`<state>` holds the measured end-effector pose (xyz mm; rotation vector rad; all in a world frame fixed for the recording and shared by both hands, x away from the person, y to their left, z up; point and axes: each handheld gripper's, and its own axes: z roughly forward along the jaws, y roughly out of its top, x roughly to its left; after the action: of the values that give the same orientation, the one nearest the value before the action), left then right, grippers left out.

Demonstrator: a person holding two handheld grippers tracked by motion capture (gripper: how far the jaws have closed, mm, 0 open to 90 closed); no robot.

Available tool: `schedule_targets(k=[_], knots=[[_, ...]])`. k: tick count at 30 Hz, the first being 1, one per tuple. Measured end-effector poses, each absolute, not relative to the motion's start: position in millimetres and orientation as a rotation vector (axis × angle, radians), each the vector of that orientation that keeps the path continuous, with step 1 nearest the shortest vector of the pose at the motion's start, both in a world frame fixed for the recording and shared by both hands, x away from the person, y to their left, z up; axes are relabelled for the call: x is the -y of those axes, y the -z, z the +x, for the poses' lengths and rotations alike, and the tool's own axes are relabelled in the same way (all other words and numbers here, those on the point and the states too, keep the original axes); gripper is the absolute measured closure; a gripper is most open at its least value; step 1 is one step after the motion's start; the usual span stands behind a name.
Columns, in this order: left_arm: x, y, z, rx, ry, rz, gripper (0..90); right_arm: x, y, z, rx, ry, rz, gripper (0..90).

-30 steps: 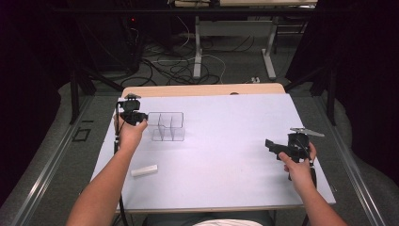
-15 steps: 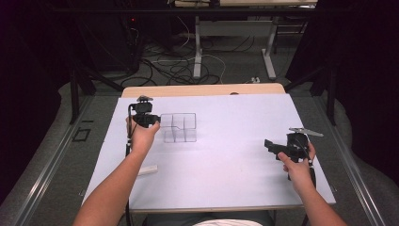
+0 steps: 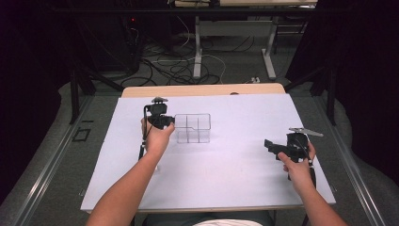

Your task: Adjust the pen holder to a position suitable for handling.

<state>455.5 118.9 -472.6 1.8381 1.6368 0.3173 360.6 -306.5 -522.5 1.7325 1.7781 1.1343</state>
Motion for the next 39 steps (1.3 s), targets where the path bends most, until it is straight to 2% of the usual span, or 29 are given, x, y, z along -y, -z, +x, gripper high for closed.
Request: schedule_targets(k=[11, 16, 32, 39], knots=[[-96, 474, 453, -1.590, -0.268, 1.847, 90.0, 306, 523, 361, -1.783, -1.138, 1.728, 0.7], [-89, 474, 451, -1.575, -0.293, 1.861, 90.0, 306, 523, 361, -1.788, -1.137, 1.721, 0.7], [-93, 474, 449, -1.556, -0.217, 1.871, 89.9, 306, 524, 362, -1.796, -1.131, 1.713, 0.7], [-118, 469, 443, -1.482, -0.152, 1.861, 82.0, 307, 524, 361, -1.789, -1.139, 1.728, 0.7]])
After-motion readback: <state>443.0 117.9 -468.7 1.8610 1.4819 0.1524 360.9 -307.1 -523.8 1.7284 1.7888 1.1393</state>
